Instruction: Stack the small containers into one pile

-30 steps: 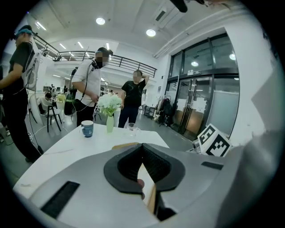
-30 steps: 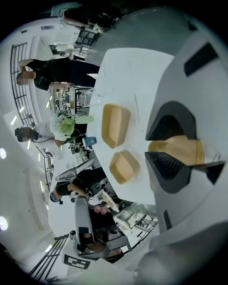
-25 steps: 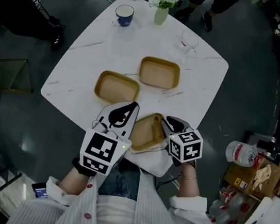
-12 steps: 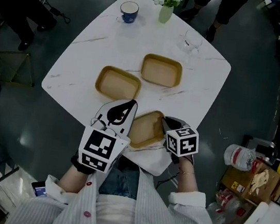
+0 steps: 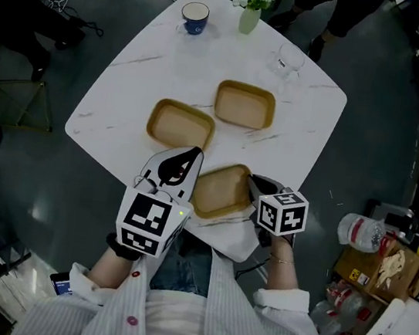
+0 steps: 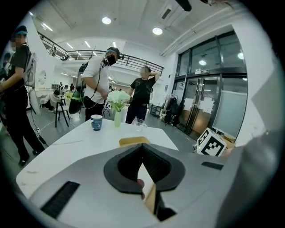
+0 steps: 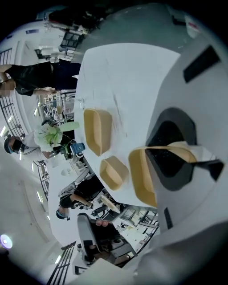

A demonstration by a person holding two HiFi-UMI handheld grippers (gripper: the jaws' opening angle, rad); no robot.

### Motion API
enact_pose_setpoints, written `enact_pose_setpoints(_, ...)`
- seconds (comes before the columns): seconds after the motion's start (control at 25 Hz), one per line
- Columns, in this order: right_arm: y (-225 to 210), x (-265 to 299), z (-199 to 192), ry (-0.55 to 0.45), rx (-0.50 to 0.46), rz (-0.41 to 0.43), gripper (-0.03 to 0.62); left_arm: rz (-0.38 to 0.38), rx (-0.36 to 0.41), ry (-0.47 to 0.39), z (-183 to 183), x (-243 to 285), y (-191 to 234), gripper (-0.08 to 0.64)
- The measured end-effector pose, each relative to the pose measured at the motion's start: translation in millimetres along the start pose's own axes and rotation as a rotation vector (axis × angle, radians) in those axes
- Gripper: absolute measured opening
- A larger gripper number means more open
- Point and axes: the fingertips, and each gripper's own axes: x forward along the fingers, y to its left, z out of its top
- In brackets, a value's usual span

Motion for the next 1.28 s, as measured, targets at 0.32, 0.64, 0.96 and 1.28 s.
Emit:
enact_pose_setpoints(0.32,27,-13,19,-0.067,0.092,0.020,0.023,-0.024,-0.001,-0.019,15,-1,34,0.017)
enact_pose_setpoints(0.64,61,-13,68,-0.180,0.211,-0.011,0.023,-0.056,0.021,-0.027,42,-3,89,0.017)
enact_pose_setpoints(0.96,80,20,110,-0.240,0.334,-0.066,0.023,-0.108,0.064,-0.014,67,10,141,0.017)
enact_pose_setpoints(1.28,76,54,122,-0.279,0.498,-0.158,0.023,-0.154,0.099,0.020,73,28,180,0.017)
